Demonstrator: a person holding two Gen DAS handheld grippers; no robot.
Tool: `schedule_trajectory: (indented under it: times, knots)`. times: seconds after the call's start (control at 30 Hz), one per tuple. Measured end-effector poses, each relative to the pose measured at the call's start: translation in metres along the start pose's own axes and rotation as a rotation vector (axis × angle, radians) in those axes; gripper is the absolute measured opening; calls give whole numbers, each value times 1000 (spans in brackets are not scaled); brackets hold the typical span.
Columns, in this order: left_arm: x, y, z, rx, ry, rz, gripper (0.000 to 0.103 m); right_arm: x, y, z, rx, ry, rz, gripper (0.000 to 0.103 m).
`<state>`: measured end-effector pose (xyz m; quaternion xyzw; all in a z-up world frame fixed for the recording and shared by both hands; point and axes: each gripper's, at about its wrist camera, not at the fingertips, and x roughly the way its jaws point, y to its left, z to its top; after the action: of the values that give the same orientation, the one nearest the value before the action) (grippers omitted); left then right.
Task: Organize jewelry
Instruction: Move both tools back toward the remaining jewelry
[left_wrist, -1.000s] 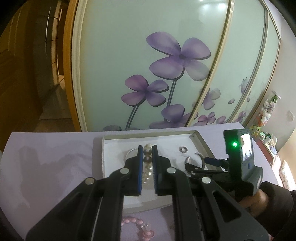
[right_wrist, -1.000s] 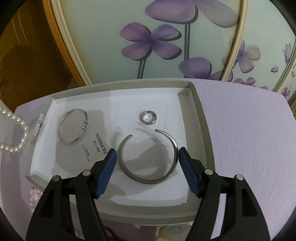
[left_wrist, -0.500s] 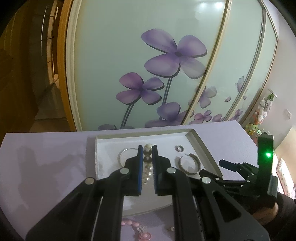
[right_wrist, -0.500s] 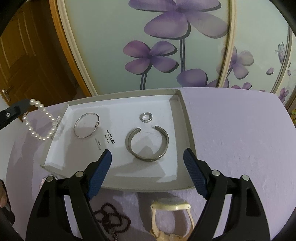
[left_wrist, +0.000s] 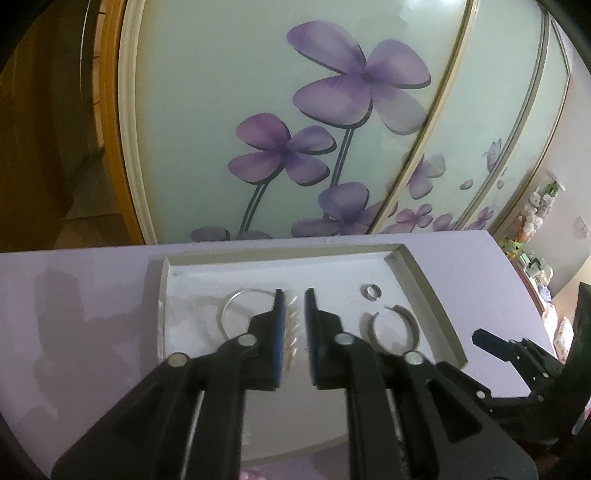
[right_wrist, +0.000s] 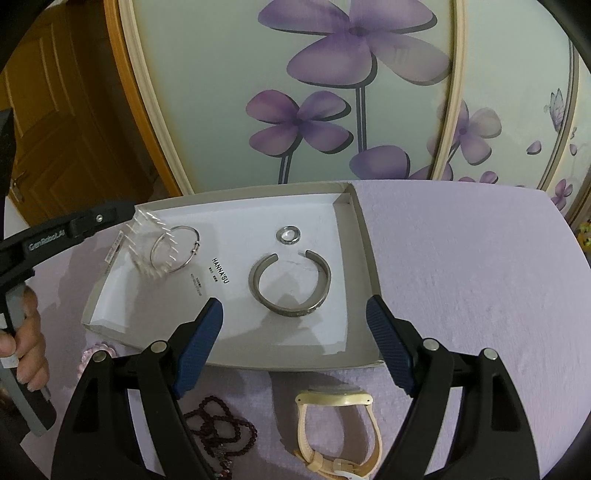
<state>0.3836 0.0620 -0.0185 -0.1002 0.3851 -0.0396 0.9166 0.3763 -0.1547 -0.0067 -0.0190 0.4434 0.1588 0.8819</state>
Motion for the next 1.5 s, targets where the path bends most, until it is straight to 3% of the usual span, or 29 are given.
schedule_trajectory:
  times: [0.07, 0.33, 0.6, 0.9, 1.43, 1.5]
  knots:
    - [-5, -2, 1, 8, -25, 24, 52, -2, -1, -1, 7, -5, 0, 81]
    - [-43, 11, -10, -23, -82, 73, 67, -19, -4, -13, 17, -22, 5, 81]
    - [-106, 29, -52, -87, -155, 177, 87, -53, -13, -42, 42, -57, 5, 81]
    - [-149, 32, -110, -136, -174, 228, 96, -79, -24, -89, 83, -58, -3, 81]
    - [-169, 24, -185, -132, -112, 265, 99, -87, -19, -145, 109, -5, 15, 81]
    - [-169, 26, -189, -143, -107, 271, 99, -86, -13, -148, 92, 3, 42, 77]
